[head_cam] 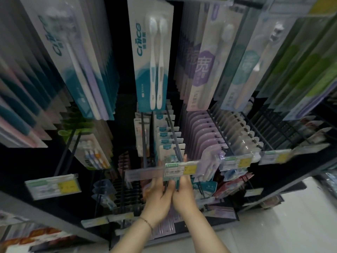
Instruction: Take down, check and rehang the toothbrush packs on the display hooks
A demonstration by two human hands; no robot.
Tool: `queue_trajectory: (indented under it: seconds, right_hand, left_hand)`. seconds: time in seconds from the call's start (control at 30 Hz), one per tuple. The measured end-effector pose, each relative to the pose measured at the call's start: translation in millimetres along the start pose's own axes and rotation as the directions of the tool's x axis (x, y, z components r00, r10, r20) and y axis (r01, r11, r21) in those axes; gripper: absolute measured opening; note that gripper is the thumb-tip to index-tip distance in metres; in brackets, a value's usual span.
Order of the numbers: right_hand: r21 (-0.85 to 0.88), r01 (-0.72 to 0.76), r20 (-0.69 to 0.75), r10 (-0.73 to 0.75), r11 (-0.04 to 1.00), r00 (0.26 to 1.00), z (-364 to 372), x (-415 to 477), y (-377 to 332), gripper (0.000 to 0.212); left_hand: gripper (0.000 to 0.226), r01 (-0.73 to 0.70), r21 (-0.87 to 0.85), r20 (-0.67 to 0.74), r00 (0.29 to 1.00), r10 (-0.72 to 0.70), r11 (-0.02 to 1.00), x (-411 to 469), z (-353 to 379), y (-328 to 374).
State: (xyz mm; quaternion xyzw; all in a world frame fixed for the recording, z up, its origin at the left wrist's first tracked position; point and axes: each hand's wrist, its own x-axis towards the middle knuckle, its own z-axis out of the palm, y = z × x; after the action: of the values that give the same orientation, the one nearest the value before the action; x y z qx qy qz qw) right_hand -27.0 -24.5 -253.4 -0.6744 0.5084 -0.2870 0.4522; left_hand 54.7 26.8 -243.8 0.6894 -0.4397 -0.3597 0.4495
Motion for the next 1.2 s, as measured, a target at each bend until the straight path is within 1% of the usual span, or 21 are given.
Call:
queue_trajectory:
  seconds: [0.1, 0.23, 0.3, 0.37, 0.4, 0.47, 0.5, 0.63, 0.7, 0.77, 0.83, 0.87, 0.9, 0.93, 0.97, 1.0, 1.03, 1.07, 1.13, 1.17, 1.2]
  right_hand:
    - [-0.032, 0.006, 0.018, -0.006, 0.999, 1.000, 1.3, 8.9, 4.4, 0.063]
    - [0.051, -0.062, 0.039, 0.060, 0.997, 0.997, 10.3, 27.1, 18.0, 0.066]
    - [0.124, -0.118, 0.027, 0.115, 0.985, 0.993, 18.2, 36.9, 32.3, 0.074]
    - [0.148, -0.188, 0.035, 0.185, 0.971, 0.982, 15.8, 35.5, 16.6, 0.076]
    - [0.125, -0.219, 0.061, 0.213, 0.968, 0.975, 15.9, 36.1, 13.6, 0.066]
    - [0.046, -0.241, 0.116, 0.235, 0.969, 0.965, 13.3, 36.1, 4.4, 0.035]
    - [0.043, -0.231, 0.106, 0.225, 0.972, 0.968, 12.1, 36.1, 1.6, 0.032]
    - [-0.023, -0.107, 0.063, 0.108, 0.994, 0.992, 10.2, 38.6, 10.0, 0.064]
    - [-0.081, -0.064, 0.064, 0.069, 0.995, 0.996, 4.7, 34.6, 4.6, 0.064]
    - [-0.076, 0.031, 0.031, -0.028, 0.997, 0.999, -0.7, 30.3, -0.2, 0.067]
    - [-0.125, 0.089, -0.009, -0.091, 0.988, 0.996, -6.7, 26.2, -2.1, 0.069]
    - [-0.198, 0.120, -0.028, -0.128, 0.973, 0.991, -9.1, 22.8, -2.0, 0.063]
    - [-0.282, 0.156, -0.038, -0.174, 0.947, 0.984, -11.0, 19.3, 0.4, 0.053]
    - [-0.359, 0.177, -0.042, -0.205, 0.917, 0.978, -12.9, 14.3, 2.1, 0.040]
    - [-0.436, 0.181, -0.047, -0.224, 0.882, 0.974, -13.6, 10.0, 5.0, 0.028]
    - [-0.497, 0.188, -0.045, -0.242, 0.847, 0.969, -14.3, 5.6, 5.3, 0.022]
    - [-0.550, 0.216, -0.030, -0.278, 0.807, 0.960, -15.8, 2.2, 5.1, 0.022]
    - [-0.599, 0.257, -0.002, -0.323, 0.758, 0.946, -17.9, -0.7, 2.9, 0.024]
    - [-0.681, 0.348, 0.066, -0.419, 0.644, 0.905, -21.0, -5.9, -4.3, 0.030]
    - [-0.705, 0.384, 0.099, -0.453, 0.597, 0.886, -21.2, -7.3, -5.6, 0.032]
    - [-0.716, 0.402, 0.129, -0.458, 0.570, 0.880, -20.1, -9.0, -6.4, 0.036]
  left_hand:
    - [0.034, 0.045, -0.013, -0.023, 0.999, -0.045, 0.999, 5.9, 1.0, 0.4]
    - [0.061, 0.091, -0.025, -0.047, 0.995, -0.092, 0.996, 17.9, 0.5, -1.6]
    - [0.059, 0.136, -0.054, -0.062, 0.988, -0.140, 0.989, 27.0, 0.9, -12.2]
    - [0.057, 0.168, -0.097, -0.063, 0.983, -0.175, 0.981, 32.1, -1.1, -13.9]
    - [0.058, 0.161, -0.109, -0.056, 0.984, -0.168, 0.981, 33.0, -2.7, -9.9]
    - [0.061, 0.140, -0.106, -0.038, 0.989, -0.144, 0.985, 33.0, -6.3, 0.0]
    - [0.062, 0.134, -0.112, -0.032, 0.990, -0.138, 0.985, 32.8, -7.5, 2.3]
    - [0.067, 0.116, -0.104, -0.031, 0.992, -0.120, 0.988, 29.0, -12.3, 5.7]
    - [0.066, 0.088, -0.106, -0.033, 0.995, -0.092, 0.990, 27.5, -15.1, 4.2]
    - [0.063, 0.021, -0.114, -0.039, 0.999, -0.026, 0.993, 25.0, -18.3, 2.3]
    - [0.052, -0.007, -0.113, -0.070, 0.998, -0.001, 0.994, 18.4, -25.2, 3.2]
    - [0.042, -0.003, -0.102, -0.065, 0.998, -0.004, 0.995, 13.5, -30.0, 2.7]
    - [0.034, -0.004, -0.049, -0.071, 0.997, 0.000, 0.999, 7.1, -35.9, 3.8]
    - [0.030, -0.022, 0.078, -0.106, 0.994, 0.030, 0.997, 1.3, -43.1, 1.6]
    - [0.030, -0.056, 0.260, -0.135, 0.986, 0.094, 0.964, -3.3, -50.1, -5.2]
    - [0.033, -0.082, 0.421, -0.136, 0.979, 0.152, 0.903, -7.8, -57.6, -12.6]
    - [0.034, -0.084, 0.530, -0.132, 0.975, 0.180, 0.844, -12.1, -64.8, -18.8]
    - [0.032, -0.078, 0.592, -0.126, 0.974, 0.187, 0.802, -16.0, -71.1, -24.0]
    - [0.028, -0.049, 0.688, -0.120, 0.977, 0.179, 0.724, -25.7, -82.9, -26.8]
    - [0.027, -0.032, 0.745, -0.117, 0.977, 0.179, 0.666, -30.2, -88.9, -29.4]
    - [0.027, -0.016, 0.787, -0.121, 0.976, 0.179, 0.617, -35.4, -94.8, -30.6]
